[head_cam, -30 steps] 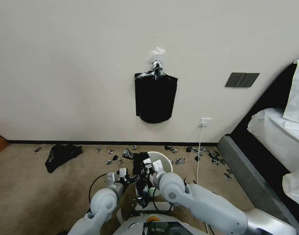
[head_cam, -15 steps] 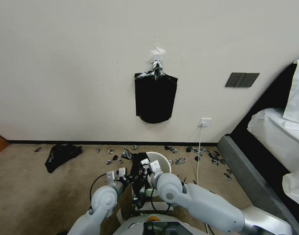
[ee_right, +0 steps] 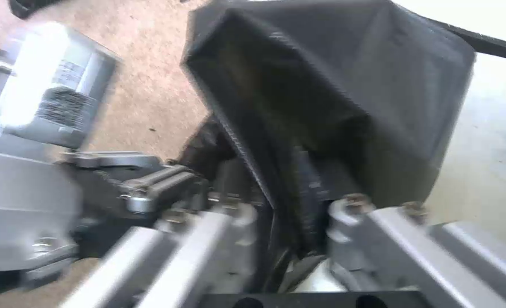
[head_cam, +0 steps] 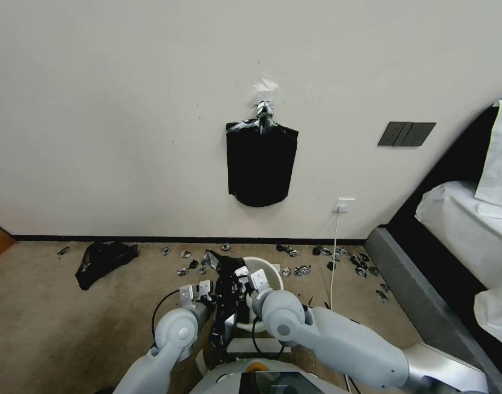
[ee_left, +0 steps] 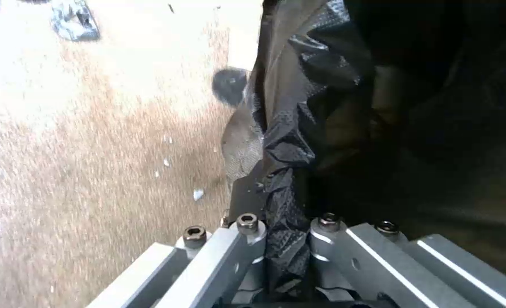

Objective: Place a trash bag onto the trash bin.

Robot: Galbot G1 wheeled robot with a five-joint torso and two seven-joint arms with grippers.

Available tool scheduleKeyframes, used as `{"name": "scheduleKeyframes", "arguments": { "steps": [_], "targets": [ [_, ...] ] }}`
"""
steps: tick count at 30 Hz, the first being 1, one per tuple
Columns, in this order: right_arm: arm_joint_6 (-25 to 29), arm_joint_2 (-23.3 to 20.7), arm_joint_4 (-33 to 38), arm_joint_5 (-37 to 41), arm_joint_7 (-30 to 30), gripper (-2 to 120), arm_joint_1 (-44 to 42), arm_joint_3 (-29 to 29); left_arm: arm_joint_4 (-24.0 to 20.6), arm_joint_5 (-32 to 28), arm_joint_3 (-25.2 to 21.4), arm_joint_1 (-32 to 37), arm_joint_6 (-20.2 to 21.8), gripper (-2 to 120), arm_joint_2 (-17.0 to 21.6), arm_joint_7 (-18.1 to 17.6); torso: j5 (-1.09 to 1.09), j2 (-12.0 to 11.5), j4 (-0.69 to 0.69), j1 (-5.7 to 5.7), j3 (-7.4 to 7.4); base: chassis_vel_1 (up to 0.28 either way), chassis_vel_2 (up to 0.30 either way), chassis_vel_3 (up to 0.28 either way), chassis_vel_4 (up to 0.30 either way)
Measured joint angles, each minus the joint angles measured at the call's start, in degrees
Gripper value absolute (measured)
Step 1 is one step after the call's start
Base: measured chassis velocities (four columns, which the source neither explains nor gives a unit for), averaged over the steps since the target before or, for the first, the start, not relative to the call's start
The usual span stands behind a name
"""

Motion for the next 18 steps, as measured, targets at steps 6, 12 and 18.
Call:
{"name": "scheduleKeyframes", "arguments": {
  "steps": [6,12,18],
  "targets": [
    [0.0,0.0,0.5,0.0,0.2,44,0.2,-0.1,-0.3,1.8,0.2,0.0,-0.9,1,-0.5,0.2,0.00,0.0,0.00,0.00,0.00,0.000,0.000,0.000,0.000],
    [0.0,1.2,0.0,0.0,1.6,69,1.9,-1.0,-0.4,7.1,1.5,0.5,-2.5,1,-1.3,1.7,0.00,0.0,0.00,0.00,0.00,0.000,0.000,0.000,0.000],
    [0.0,1.9,-1.3,0.2,2.2,84,3.4,-1.6,-0.9,10.3,1.7,1.2,-3.5,1,-1.1,3.0,0.00,0.0,0.00,0.00,0.00,0.000,0.000,0.000,0.000]
  ]
}}
